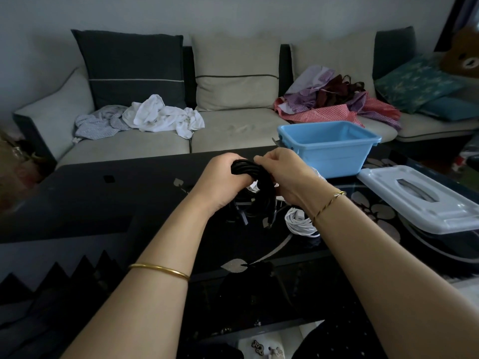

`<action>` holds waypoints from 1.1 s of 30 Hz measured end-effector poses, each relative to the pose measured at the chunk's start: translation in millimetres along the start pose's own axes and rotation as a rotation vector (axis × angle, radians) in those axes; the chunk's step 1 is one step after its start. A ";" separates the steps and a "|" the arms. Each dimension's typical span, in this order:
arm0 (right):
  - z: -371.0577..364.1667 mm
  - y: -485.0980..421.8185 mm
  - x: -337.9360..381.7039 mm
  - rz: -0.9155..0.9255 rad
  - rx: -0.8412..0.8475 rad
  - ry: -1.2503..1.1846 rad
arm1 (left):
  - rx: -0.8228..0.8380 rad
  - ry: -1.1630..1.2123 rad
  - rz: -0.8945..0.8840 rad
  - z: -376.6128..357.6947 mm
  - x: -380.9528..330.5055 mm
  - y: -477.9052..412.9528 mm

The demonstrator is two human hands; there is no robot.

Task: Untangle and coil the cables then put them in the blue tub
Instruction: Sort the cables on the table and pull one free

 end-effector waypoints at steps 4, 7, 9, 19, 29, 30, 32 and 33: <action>-2.0 -1.6 -0.4 0.092 -0.058 0.178 | 0.006 0.077 0.091 -3.5 5.1 -1.3; -4.3 -1.4 2.5 0.156 -0.107 0.328 | -0.006 0.159 0.167 -4.7 8.3 -2.4; -4.5 -1.8 1.9 0.157 -0.102 0.378 | 0.011 0.231 0.216 -4.6 9.1 -2.2; -7.4 -1.8 -8.5 0.139 -0.081 0.368 | 0.000 0.357 0.337 -9.1 18.4 1.1; 17.3 8.0 -23.5 0.068 0.290 -0.015 | -0.023 0.428 0.340 -10.2 21.5 -2.7; 19.7 9.0 -20.4 0.066 0.290 -0.005 | -0.013 0.429 0.342 -11.4 18.9 -2.5; 26.9 7.9 -13.2 0.058 0.297 0.018 | 0.003 0.464 0.371 -15.2 14.9 -5.2; 31.3 5.7 -10.8 0.059 0.296 0.026 | 0.013 0.484 0.387 -17.3 12.7 -6.9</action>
Point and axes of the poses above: each hand's wrist, its own y-axis away from the middle knuckle, its own z-axis out of the back of the hand, x = y × z, the point moved 4 cm from there along -y, towards the middle knuckle, and after that the axes turned 4 degrees about -x, right-handed, at the moved point
